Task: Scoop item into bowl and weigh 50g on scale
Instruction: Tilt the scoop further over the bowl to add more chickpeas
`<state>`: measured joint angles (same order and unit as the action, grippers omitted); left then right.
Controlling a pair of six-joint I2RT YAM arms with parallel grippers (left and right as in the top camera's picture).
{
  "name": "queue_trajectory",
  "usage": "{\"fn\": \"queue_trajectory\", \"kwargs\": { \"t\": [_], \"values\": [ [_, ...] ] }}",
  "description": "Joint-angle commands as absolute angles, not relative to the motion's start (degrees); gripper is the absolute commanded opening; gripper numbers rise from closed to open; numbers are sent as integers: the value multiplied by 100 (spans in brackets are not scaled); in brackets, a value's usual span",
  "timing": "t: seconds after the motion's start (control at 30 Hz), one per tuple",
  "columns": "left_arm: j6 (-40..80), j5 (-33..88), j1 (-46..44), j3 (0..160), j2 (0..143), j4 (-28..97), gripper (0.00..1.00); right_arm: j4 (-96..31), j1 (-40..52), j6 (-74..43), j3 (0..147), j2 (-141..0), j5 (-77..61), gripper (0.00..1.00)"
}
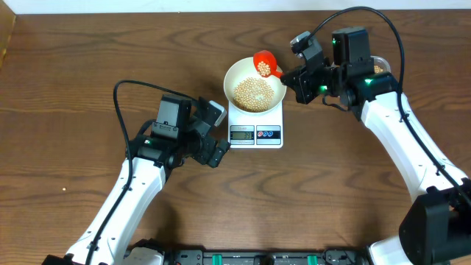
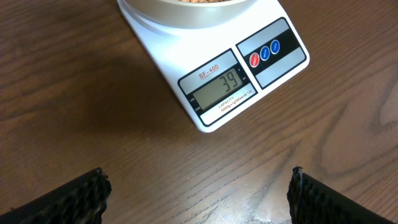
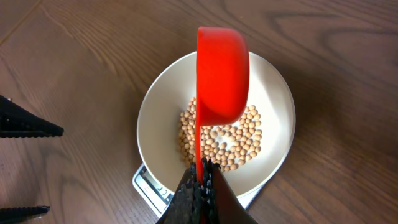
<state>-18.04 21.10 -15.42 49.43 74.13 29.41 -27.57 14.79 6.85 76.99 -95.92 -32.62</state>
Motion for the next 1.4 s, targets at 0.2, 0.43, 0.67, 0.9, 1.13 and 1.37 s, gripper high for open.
{"fn": "queue_trajectory", "kwargs": {
  "t": [0.2, 0.43, 0.67, 0.9, 1.13, 1.37],
  "values": [
    [-1835, 2139, -1522, 4917, 7417, 2934, 93, -2862, 1472, 1400, 7693, -9452, -3376, 1],
    [-1835, 2141, -1522, 4917, 7417, 2934, 93, -2965, 1472, 1907, 7690, -9452, -3310, 1],
    [-1835, 2141, -1522, 4917, 7417, 2934, 93, -2961, 1472, 2305, 7690, -9452, -3291, 1],
    [-1835, 2139, -1522, 4917, 7417, 2934, 93, -2958, 1472, 2543, 7693, -9452, -3291, 1],
    [-1835, 2139, -1522, 4917, 7417, 2934, 93, -2961, 1472, 2639, 7690, -9452, -3291, 1],
    [-1835, 2141, -1522, 4917, 7417, 2934, 93, -2956, 1472, 2797, 7690, -9452, -3291, 1]
  ]
}}
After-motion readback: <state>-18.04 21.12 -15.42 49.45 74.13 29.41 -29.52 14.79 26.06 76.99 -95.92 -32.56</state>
